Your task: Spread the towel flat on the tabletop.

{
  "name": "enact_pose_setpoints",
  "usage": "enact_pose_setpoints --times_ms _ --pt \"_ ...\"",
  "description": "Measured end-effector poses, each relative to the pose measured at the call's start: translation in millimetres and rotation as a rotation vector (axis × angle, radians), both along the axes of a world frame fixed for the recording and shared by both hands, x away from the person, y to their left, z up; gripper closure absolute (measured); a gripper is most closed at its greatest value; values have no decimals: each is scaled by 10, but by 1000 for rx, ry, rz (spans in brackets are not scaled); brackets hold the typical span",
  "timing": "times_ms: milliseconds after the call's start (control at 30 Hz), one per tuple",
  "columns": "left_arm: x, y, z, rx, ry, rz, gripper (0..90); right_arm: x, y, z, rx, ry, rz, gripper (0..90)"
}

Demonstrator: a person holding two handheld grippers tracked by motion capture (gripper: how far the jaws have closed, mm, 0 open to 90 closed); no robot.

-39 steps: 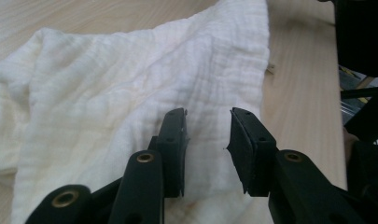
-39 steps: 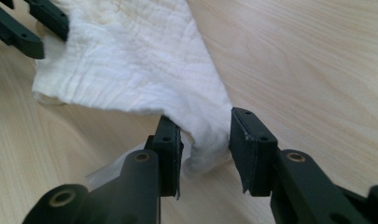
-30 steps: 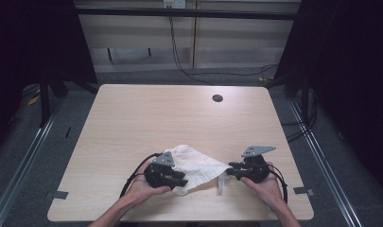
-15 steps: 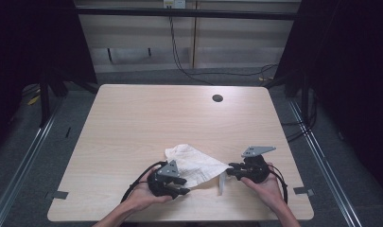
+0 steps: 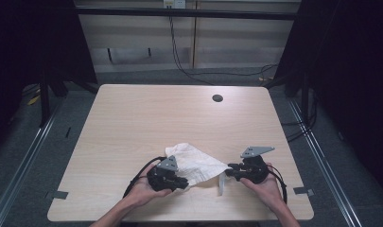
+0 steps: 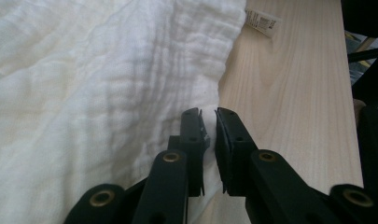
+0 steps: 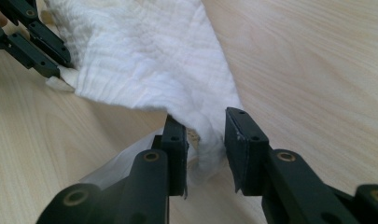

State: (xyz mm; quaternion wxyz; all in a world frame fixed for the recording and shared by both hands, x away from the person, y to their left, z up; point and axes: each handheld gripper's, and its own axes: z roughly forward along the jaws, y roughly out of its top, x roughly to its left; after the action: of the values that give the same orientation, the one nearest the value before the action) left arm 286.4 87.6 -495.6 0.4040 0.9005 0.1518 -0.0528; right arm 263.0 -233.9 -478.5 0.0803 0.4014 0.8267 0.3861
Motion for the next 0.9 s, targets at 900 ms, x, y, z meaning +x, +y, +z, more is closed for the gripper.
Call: enact_pose_setpoints --times_ms 900 --pt "7 95 75 -54 15 17 873 -217 -153 21 35 -63 -46 867"
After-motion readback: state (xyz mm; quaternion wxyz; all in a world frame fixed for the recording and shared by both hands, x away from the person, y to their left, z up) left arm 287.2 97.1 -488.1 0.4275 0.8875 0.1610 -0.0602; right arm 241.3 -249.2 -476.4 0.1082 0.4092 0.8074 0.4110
